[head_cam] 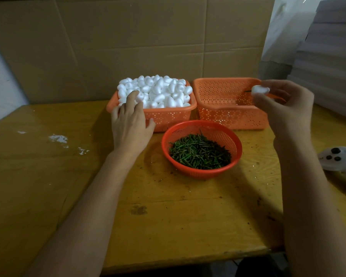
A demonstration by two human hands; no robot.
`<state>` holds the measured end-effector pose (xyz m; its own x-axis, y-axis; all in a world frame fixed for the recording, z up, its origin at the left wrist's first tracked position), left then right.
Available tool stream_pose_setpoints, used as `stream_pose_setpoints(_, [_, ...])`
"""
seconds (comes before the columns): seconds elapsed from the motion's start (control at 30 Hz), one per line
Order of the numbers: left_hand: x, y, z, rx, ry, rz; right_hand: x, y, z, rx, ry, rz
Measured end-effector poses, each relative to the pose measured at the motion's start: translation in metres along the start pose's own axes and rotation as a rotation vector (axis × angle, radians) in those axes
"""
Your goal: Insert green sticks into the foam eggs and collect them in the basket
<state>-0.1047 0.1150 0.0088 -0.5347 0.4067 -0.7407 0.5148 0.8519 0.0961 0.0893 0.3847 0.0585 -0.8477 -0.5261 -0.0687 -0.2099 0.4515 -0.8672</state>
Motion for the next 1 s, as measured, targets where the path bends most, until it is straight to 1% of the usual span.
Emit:
stream_pose_setpoints(0.1, [-0.001, 0.001, 0.0, 0.005, 0.0, 0.014, 0.007, 0.005, -0.006, 0.023, -0.002, 0.049])
stream_pose_setpoints(0.27, [-0.003, 0.002, 0.001, 0.005, -0.004, 0.029, 0.023, 0.014, -0.012, 0.057, -0.148, 0.152])
stream_pose_setpoints(0.37, [-0.005, 0.001, 0.001, 0.001, -0.012, 0.036, 0.024, 0.009, -0.007, -0.025, -0.101, 0.214])
stream_pose_setpoints(0.5, [-0.008, 0.003, 0.001, 0.002, -0.01, 0.064, 0.028, -0.005, 0.003, -0.145, -0.05, 0.192])
stream_pose_setpoints(0.67, [-0.016, 0.008, 0.0, -0.003, 0.028, 0.148, 0.043, -0.016, 0.019, -0.241, -0.109, 0.129])
stream_pose_setpoints(0.8, [-0.028, 0.018, 0.001, 0.064, 0.072, 0.254, 0.056, -0.019, 0.028, -0.23, -0.21, 0.047])
stream_pose_setpoints(1.0, [-0.046, 0.051, 0.007, 0.232, 0.131, 0.464, 0.077, -0.025, 0.041, -0.16, -0.484, -0.127])
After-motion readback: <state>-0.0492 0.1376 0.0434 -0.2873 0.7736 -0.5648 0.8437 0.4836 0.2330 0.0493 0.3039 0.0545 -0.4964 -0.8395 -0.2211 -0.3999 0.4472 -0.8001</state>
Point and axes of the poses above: each hand's wrist, its own z-axis away from the middle knuckle, its own x-axis out of the palm, y = z × x, the point moved 4 cm from there along -z, towards the middle knuckle
